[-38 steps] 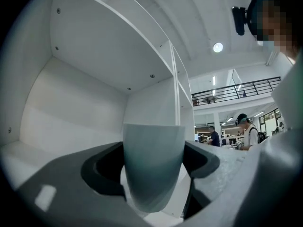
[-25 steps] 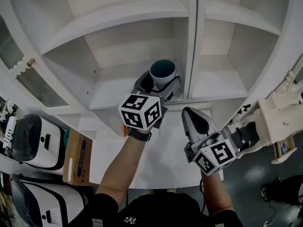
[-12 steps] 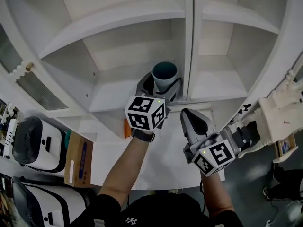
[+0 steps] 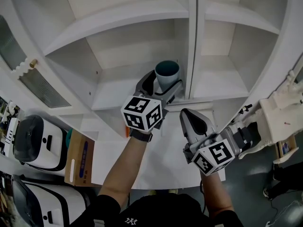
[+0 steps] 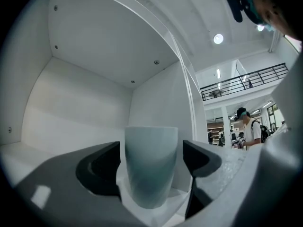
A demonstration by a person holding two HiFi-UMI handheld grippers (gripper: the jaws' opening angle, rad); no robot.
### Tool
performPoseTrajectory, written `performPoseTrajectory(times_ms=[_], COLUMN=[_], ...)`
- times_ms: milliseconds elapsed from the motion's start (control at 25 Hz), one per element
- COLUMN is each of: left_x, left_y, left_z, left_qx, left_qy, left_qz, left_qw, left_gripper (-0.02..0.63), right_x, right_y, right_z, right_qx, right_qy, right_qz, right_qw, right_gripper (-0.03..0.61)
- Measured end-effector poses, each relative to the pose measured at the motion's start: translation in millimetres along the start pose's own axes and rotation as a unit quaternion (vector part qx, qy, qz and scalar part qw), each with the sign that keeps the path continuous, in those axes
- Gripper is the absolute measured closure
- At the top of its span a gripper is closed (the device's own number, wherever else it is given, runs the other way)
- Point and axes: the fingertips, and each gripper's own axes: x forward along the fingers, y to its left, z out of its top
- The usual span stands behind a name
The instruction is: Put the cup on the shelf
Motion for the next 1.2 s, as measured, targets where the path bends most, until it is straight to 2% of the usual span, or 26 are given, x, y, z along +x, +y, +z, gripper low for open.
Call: performPoseTrajectory(times_ms=[600, 960, 1200], left_x=[-66, -123, -165], left_y=[-6, -35, -45], left_z=[2, -15, -31], left_qx=[-0.031, -0.069, -0.082], left_qy=[-0.009, -0.008, 0.009], left_qz=[0.022, -0.009, -0.021], left_qw=[0.9992, 0.9975, 0.9964], left_gripper=[0.210, 0.339, 0.431], right_x=[0, -8, -15], right_y=[13, 38, 71], right_z=[-9, -27, -38], right_qx=[-0.006, -0.015, -0.022], right_qy=[0.008, 0.025, 0.032], right_qz=[0.019, 0.004, -0.010], right_qw=[1.000, 1.000, 0.999], right_gripper=[0.565, 0.565, 0.565])
